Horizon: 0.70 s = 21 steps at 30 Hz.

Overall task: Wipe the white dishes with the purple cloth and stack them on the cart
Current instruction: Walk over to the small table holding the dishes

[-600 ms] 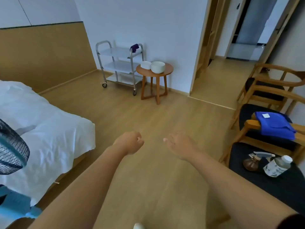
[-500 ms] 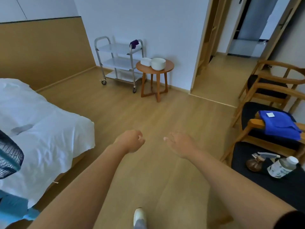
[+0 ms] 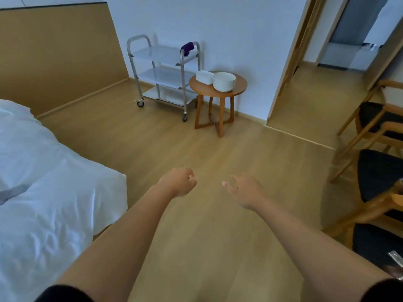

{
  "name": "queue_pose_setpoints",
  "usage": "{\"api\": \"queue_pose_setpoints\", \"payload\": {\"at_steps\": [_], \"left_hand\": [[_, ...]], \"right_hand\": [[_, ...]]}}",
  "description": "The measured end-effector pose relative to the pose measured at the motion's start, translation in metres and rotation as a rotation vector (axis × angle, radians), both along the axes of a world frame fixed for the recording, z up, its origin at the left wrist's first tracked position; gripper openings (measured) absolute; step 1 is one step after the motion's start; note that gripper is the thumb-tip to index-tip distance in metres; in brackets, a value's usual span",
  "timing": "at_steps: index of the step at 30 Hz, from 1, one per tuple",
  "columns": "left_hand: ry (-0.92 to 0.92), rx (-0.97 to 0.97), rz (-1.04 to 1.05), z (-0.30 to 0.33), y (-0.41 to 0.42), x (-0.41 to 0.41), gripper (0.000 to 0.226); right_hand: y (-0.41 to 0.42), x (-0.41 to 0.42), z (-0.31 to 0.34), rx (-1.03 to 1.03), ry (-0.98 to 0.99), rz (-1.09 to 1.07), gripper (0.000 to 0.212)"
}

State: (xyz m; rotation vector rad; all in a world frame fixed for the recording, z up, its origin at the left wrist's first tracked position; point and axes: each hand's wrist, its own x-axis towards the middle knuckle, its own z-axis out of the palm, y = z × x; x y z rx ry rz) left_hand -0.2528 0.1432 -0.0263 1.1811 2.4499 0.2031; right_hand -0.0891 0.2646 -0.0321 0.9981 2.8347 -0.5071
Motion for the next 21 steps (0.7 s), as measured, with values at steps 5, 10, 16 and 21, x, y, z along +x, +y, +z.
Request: {"api": "queue_pose_setpoints", "payload": {"at_steps": [5,10,16,21], "left_hand": [[-0.013,0.015,0.007,0.000,0.032,-0.066,0.034],[-0.059,0.018,-0.003,-0.010,0.061,-0.100,0.032],[-0.088,0.055,0.035,-0.018,0.115,-0.150,0.030],[-0.095,0.032,0.061,-0.020,0.179,-0.208,0.031]], "right_hand": [[0.036,-0.062,-0.005,-0.012,0.018,-0.045,0.046],[0.070,-0.108,-0.016,-0.037,0.029,-0.060,0.043],[0.125,-0.170,-0.037,-0.092,-0.022,-0.006,0.043],[0.201,-0.230,-0.048,-0.106,-0.023,0.011,0.044]]}}
